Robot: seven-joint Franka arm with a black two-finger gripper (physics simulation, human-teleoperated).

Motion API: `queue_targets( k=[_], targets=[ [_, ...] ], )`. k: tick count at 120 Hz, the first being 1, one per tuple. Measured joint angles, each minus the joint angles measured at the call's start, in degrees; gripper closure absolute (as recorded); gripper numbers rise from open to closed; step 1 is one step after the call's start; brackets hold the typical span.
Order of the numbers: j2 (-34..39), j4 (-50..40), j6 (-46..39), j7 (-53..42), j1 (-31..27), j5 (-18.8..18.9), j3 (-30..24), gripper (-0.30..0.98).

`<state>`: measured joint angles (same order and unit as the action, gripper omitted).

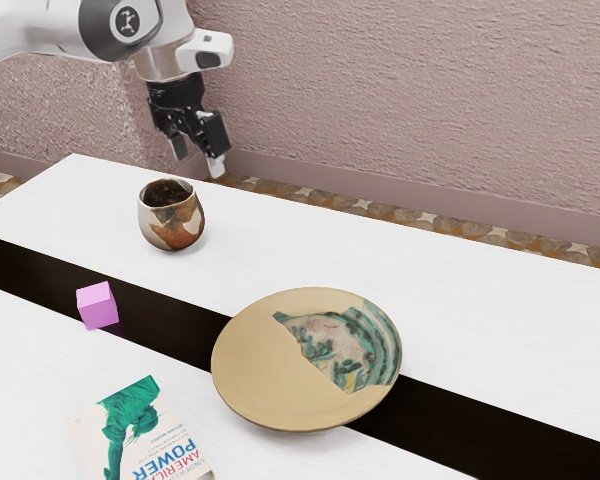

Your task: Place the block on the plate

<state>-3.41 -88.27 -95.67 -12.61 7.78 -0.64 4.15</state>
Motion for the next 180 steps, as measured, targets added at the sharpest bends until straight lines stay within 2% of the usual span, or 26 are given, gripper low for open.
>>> queue_targets(
  k=[35,45,68,88,101,121,130,148,165,180],
  targets=[
    [-0.03,-0.30,-0.01,-2.89,0.02,0.18,0.07,0.00],
    [1.27,-3.55,0.36,-3.49,0.26,0.27,0.31,0.00],
    [7.41,-16.32,0.66,-5.56,3.55,0.45,5.89,0.00],
    [7.54,-21.68,-2.65,-11.14,-1.72,3.74,11.97,0.00],
    [7.22,-23.75,-6.14,-15.67,-2.95,6.16,13.36,0.00],
    [1.62,-24.65,-14.00,-23.77,-4.45,8.31,13.56,0.00],
    [-2.16,-24.35,-17.62,-27.21,-6.38,8.11,13.48,0.00],
    [-6.01,-24.49,-22.28,-33.67,-14.05,7.74,12.89,0.00],
    [-9.28,-24.28,-24.66,-39.35,-15.16,7.58,12.03,0.00],
    [-12.67,-23.09,-26.79,-43.35,-19.00,4.26,9.33,0.00]
  ],
)
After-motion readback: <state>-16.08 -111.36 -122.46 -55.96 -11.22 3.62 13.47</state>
